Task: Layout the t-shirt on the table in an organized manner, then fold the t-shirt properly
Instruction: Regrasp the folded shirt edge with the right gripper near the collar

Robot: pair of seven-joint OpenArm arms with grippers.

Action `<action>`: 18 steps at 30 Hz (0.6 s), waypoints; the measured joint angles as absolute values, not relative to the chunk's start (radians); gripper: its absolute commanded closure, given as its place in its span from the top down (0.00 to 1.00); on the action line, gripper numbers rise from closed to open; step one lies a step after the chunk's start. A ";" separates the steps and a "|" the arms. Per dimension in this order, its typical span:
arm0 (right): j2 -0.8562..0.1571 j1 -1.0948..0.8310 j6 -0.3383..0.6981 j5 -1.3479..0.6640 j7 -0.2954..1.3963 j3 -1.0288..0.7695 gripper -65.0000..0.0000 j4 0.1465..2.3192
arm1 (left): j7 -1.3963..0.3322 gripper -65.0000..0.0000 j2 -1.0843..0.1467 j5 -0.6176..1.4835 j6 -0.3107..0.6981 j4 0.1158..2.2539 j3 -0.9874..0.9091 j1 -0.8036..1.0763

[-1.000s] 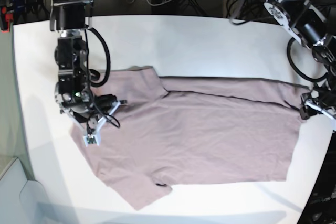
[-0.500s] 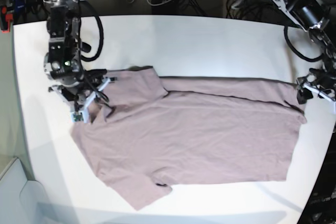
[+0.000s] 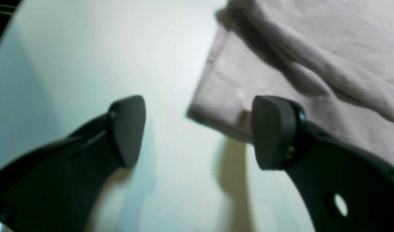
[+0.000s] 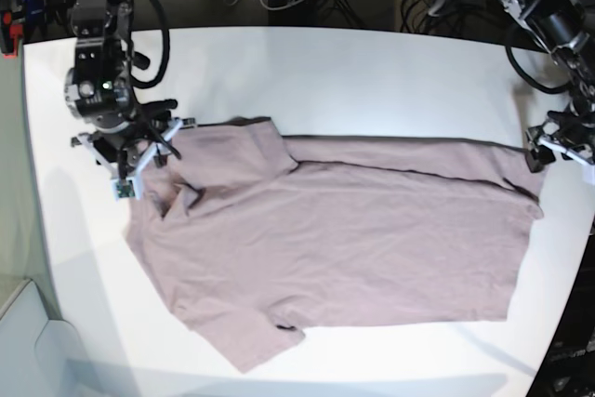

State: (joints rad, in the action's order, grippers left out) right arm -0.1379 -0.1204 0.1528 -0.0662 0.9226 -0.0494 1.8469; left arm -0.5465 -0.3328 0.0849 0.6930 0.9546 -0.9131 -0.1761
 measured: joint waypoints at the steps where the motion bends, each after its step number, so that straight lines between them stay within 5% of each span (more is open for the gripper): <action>1: -0.145 -0.126 0.153 -0.067 0.920 -0.049 0.44 1.847 | -0.548 0.76 -0.332 0.086 0.693 0.953 -0.913 -0.177; 18: -0.199 -0.164 0.153 -0.068 0.925 -0.051 0.44 1.845 | -0.498 0.74 -0.333 0.086 0.692 0.879 -0.878 -0.215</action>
